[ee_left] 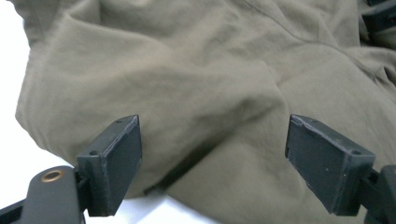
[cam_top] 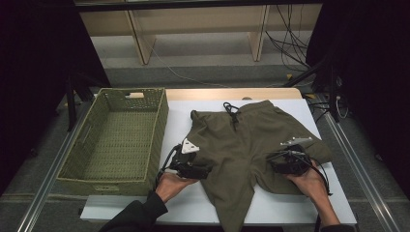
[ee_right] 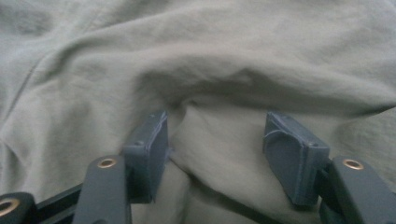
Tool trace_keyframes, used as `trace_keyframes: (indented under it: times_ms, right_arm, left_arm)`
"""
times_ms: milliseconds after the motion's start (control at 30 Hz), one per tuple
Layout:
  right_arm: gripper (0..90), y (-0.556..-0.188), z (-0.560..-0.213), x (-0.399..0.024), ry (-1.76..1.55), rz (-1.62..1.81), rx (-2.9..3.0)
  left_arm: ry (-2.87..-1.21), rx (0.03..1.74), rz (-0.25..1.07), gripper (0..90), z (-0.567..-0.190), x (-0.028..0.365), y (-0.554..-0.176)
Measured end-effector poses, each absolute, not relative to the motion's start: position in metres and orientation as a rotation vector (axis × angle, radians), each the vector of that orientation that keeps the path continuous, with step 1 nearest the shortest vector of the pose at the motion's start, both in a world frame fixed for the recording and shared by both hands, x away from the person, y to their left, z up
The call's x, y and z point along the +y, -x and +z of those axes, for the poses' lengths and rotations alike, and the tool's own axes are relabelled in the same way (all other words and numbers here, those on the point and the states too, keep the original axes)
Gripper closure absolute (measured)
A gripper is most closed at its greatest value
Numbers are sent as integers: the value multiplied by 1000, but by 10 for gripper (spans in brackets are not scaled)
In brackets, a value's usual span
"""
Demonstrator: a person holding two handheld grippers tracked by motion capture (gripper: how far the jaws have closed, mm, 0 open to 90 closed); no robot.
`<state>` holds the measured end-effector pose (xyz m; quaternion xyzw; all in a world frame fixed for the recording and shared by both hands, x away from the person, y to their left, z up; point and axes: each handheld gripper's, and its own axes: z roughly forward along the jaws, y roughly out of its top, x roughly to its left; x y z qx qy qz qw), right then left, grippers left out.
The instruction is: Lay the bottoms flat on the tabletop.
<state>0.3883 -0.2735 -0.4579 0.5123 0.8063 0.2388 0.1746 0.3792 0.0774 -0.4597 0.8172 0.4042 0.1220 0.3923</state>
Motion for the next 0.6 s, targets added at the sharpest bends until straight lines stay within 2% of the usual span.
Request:
trace_keyframes:
  times_ms: [67, 200, 400, 533, 600]
  right_arm:
    - [456, -389, -460, -273, -1454, 657, 2297]
    - [580, -389, -463, -271, -1458, 641, 2324]
    - [818, -388, -462, -268, -1466, 656, 2359]
    - [878, -386, -461, -264, -1452, 635, 2370]
    - [883, -384, -459, -260, -1446, 632, 2377]
  left_arm:
    - [-2069, 1035, 276, 187, -462, 77, -377]
    - [-2102, 1030, 248, 190, -469, 70, -371]
    - [-2147, 1014, 230, 241, -478, 61, -367]
    - [-2166, 998, 217, 379, -481, 59, -366]
    - [-2185, 981, 202, 499, -482, 57, -364]
